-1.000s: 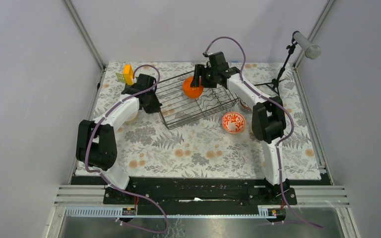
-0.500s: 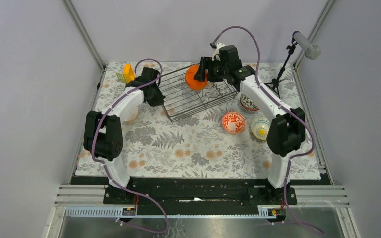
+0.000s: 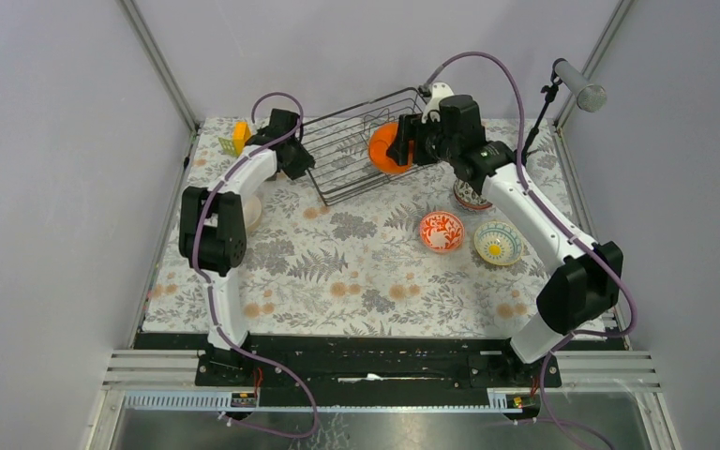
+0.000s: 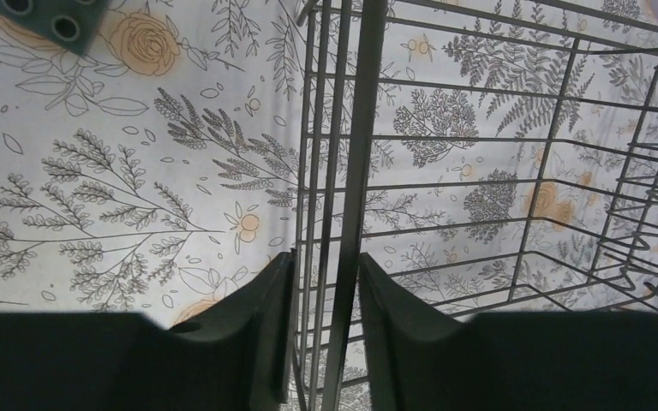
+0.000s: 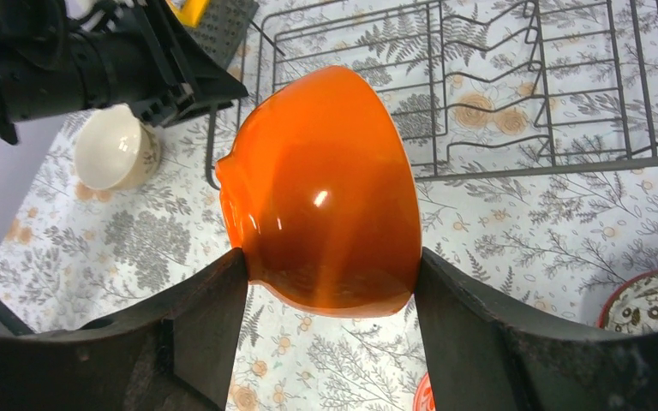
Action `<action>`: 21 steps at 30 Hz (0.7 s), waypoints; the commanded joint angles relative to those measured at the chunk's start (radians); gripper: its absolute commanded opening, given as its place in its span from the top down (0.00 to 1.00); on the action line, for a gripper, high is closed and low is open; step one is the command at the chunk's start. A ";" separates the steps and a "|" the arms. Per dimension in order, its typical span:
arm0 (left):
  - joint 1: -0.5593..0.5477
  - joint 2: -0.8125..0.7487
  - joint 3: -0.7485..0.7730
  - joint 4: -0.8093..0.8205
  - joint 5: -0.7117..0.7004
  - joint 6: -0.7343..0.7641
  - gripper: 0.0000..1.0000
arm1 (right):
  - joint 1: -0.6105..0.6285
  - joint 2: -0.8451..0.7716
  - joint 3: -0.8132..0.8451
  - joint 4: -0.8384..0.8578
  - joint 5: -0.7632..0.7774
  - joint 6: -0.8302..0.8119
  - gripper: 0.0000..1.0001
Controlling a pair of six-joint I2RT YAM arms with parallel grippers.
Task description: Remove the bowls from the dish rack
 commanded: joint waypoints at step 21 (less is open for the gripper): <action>0.026 -0.509 -0.390 0.311 0.658 -0.012 0.19 | 0.004 0.042 -0.062 0.106 -0.430 0.021 0.39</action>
